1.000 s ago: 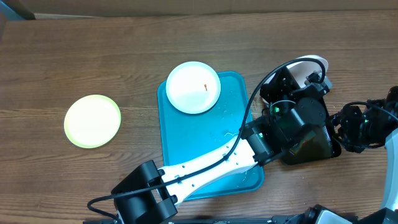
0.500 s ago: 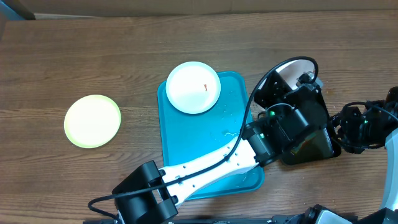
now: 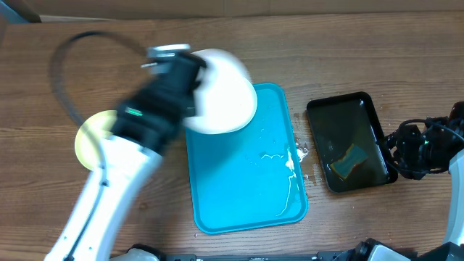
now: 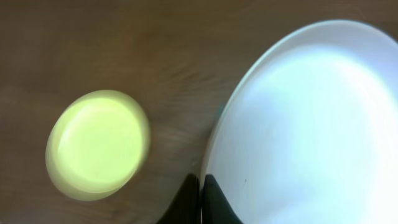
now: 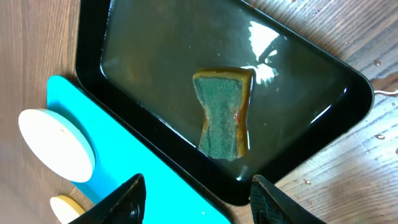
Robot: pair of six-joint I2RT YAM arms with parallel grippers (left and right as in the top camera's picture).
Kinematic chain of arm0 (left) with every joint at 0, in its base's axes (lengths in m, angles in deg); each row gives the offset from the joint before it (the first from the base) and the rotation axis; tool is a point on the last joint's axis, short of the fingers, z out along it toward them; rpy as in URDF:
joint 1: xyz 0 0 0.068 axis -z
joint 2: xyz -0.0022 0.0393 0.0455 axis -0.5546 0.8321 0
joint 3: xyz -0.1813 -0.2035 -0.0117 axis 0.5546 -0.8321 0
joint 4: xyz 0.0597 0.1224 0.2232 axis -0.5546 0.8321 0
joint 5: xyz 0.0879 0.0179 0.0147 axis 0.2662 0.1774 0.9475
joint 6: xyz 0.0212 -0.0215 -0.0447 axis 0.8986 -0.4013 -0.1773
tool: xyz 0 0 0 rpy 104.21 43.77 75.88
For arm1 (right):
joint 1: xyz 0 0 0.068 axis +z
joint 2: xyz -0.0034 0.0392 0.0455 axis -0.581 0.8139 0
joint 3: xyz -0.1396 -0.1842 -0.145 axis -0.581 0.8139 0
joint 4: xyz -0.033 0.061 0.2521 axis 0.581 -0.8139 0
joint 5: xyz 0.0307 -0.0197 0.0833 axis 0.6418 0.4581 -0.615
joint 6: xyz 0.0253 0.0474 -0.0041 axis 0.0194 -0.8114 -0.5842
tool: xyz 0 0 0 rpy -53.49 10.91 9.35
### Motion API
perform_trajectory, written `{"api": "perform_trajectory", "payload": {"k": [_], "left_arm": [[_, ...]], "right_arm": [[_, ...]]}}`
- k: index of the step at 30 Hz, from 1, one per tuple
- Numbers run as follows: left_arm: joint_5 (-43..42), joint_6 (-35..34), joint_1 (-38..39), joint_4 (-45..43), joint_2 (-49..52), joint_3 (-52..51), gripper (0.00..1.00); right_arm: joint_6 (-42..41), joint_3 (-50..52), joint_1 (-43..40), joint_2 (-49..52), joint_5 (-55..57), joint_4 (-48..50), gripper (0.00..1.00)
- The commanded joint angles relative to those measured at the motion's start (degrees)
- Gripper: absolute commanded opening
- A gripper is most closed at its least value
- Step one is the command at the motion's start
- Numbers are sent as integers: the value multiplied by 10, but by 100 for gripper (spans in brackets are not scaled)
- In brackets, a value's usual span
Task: Clean dirty plates on tray and stack at the side
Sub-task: 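Carry the white plate left and stack it on the yellow plate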
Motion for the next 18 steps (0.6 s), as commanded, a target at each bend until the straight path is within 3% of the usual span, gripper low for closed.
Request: {"api": "perform_trajectory", "payload": {"k": [1,5,9,16,18], "left_arm": [[-126,-44,-171,30,10,-17,4],[-180,-29,-347,22,31,-65,4],[-207,-8,-451,-26,59,-126,4],[-219,36,-501,-110,109,-186,6],[-220,56,-501,-116,115,-185,30]], "right_arm": [[9,-9,-2,-4,-3,1,56],[8,-9,-2,-4,-3,1,56],[8,-9,-2,-4,-3,1,56],[8,-9,-2,-4,-3,-1,56],[8,-9,-2,-4,-3,-2,56]]}}
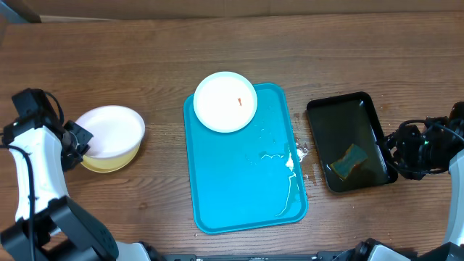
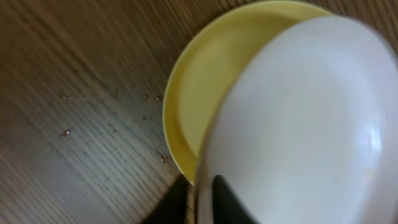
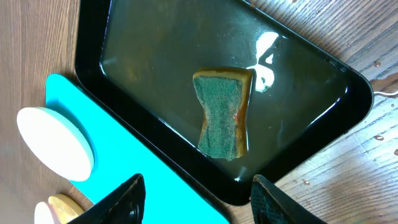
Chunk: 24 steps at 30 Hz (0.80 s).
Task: Clean dirty plates on tray and stack at the side
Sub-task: 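Carry the white plate left and stack it on the yellow plate, then move left gripper to the last white plate and grasp its rim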
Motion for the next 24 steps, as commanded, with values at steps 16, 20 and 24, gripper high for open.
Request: {"api": "perform_trajectory", "payload": {"k": [16,20,24], "left_arm": [[-80,150,257,-19,-38,65,53],[-29,165,360,-64,16,62,63],[-28,165,409,-121,89,62,63]], "right_arm": [[18,-9,-2,-4,-3,-2,58],[37,-9,-2,-4,-3,-4,60],[62,-9,-1,-4,-4,-6,60]]}}
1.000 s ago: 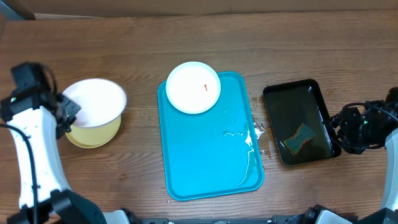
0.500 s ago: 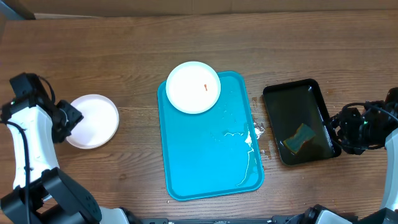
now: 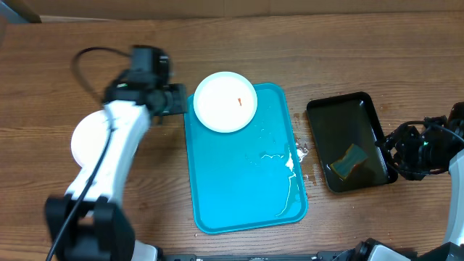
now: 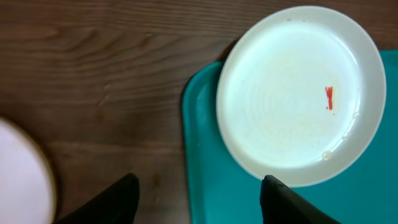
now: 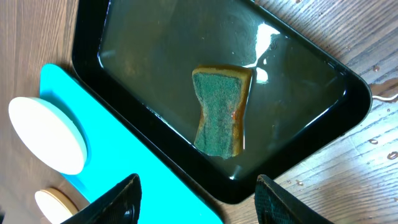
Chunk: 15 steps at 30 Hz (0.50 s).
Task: Clean dirty plates on tray and stack at the side
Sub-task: 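Move left gripper to the last white plate and grasp its rim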
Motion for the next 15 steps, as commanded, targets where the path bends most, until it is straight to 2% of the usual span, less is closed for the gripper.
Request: {"api": "perform_trajectory", "payload": {"k": [1,6,10,12,15], "left_arm": [[23,19,26,-33,72,-2,62],[20,-20,34,-69,143,-2,59],[-10,-28,35,-82,180,-2,52],[-30,-28,36,-82,196,-2,39],[-51,-28,36,-75,209,-2,8]], "right_arm": [[29,-9,-1,-4,-5,-1,60],[29,-9,-1,-4,-10,-1,60],[28,-9,-1,-4,-14,0,60],[27,-9,-1,-4,-14,0,60],[27,-9,-1,-4,-14,-1,60]]}}
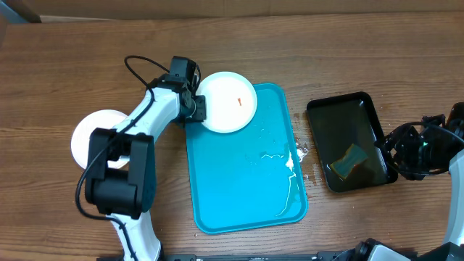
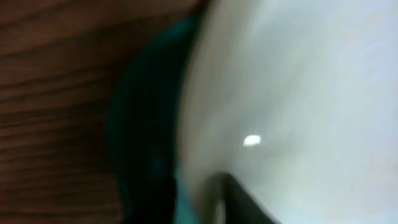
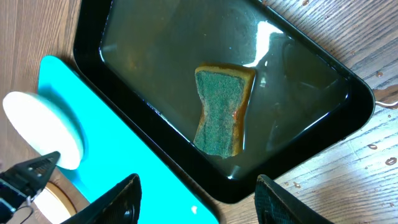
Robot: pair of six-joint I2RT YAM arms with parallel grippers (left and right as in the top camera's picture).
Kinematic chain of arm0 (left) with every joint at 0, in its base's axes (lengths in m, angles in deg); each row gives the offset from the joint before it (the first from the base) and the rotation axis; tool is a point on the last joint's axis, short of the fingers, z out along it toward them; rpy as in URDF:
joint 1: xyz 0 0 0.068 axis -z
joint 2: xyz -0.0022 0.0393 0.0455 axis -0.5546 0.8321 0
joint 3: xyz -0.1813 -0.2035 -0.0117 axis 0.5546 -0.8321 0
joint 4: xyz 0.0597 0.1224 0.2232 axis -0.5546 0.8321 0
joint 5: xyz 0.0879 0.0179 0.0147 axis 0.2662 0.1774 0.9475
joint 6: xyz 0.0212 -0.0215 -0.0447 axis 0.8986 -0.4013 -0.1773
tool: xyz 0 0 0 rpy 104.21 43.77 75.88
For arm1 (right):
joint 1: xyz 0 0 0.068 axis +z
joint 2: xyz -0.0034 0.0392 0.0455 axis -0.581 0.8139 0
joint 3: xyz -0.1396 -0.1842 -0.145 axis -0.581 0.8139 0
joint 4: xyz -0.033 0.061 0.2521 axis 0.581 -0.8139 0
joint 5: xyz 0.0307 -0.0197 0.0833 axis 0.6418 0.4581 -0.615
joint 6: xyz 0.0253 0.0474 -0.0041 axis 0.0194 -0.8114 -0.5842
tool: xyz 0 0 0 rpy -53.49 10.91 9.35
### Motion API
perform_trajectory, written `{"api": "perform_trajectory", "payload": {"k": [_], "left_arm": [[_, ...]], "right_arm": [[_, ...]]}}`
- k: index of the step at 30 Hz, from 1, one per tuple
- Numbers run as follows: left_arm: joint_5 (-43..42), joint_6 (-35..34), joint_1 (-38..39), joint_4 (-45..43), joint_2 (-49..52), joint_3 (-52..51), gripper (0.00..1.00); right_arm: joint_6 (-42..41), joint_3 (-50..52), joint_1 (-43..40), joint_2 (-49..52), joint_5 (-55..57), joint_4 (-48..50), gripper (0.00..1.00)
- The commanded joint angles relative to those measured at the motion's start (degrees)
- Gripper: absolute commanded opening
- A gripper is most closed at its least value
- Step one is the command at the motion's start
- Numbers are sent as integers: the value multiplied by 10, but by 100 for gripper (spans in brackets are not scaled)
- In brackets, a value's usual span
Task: Clean dirty plates on tray and stack at the side
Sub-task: 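Move left gripper to the last white plate and grasp its rim, then grasp the green sponge in the black tray with the right gripper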
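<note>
A white plate (image 1: pixel 230 101) with a small red stain lies on the top left corner of the blue tray (image 1: pixel 246 181). My left gripper (image 1: pixel 197 109) is at this plate's left rim. In the blurred left wrist view the plate (image 2: pixel 298 93) fills the right side, one dark finger (image 2: pixel 239 199) lies over it, and the jaws look closed on the rim. At the far left, a clean white plate (image 1: pixel 87 134) rests on a yellow one. My right gripper (image 3: pixel 199 208) hangs open over the black tray's near edge, above the green sponge (image 3: pixel 219 112).
The black tray (image 1: pixel 319 116) of water holds the sponge (image 1: pixel 348 159) at the right of the table. White smears and crumbs (image 1: pixel 290 163) mark the blue tray's right side. My left arm stretches from the bottom left across the stacked plates.
My left gripper was open a little above the stained plate. It is now down at that plate's left rim with its jaws closed in. The plate lies where it was. My right arm stays put.
My left gripper first carried a white plate from over the tray toward the yellow plate at the left. Then that plate sat on the yellow one, still gripped. Then the gripper stood open over the stained plate, and now it grips its rim.
</note>
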Motion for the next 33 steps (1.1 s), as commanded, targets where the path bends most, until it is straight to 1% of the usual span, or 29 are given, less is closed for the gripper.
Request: {"api": "perform_trajectory", "payload": {"k": [1,3,5,7,8,11,14,16,18,20,22,24,25,26,29,31,33], "left_arm": [[-42,-2,2,9,20,-1,4],[-72,12,2,23,16,1,4],[-89,19,2,41,9,2,4],[-92,18,5,69,-3,3,4],[-92,18,7,85,-11,3,4],[-94,12,14,134,-33,3,4],[-95,-2,29,185,-49,3,4],[-95,-2,41,211,-53,3,4],[-93,-1,57,229,-54,3,4],[-87,5,74,240,-54,3,5],[-88,7,90,250,-54,3,10],[-86,7,101,255,-54,3,18],[-86,5,103,257,-54,3,24],[-86,4,103,259,-55,3,28],[-86,3,98,270,-59,5,39],[-86,3,93,274,-62,6,40],[-84,11,90,271,-63,6,41]], "right_arm": [[4,-9,-1,-4,-10,0,59],[4,-9,-1,-4,-10,-1,56],[5,-9,-1,-6,-10,0,56],[16,-10,4,-10,-14,4,57],[22,-10,10,-13,-16,6,60],[30,-10,35,-22,-15,10,61],[39,-10,75,-25,-3,11,61],[38,-10,113,-23,25,10,61],[15,-9,148,-19,66,10,61],[-28,-1,181,-14,118,18,61],[-71,17,209,-7,174,38,61],[-110,35,222,1,221,52,62],[-127,46,225,7,236,62,61],[-139,57,225,14,240,75,61],[-145,82,225,45,237,110,54],[-145,92,225,71,225,129,53],[-146,98,225,94,215,147,47]]}}
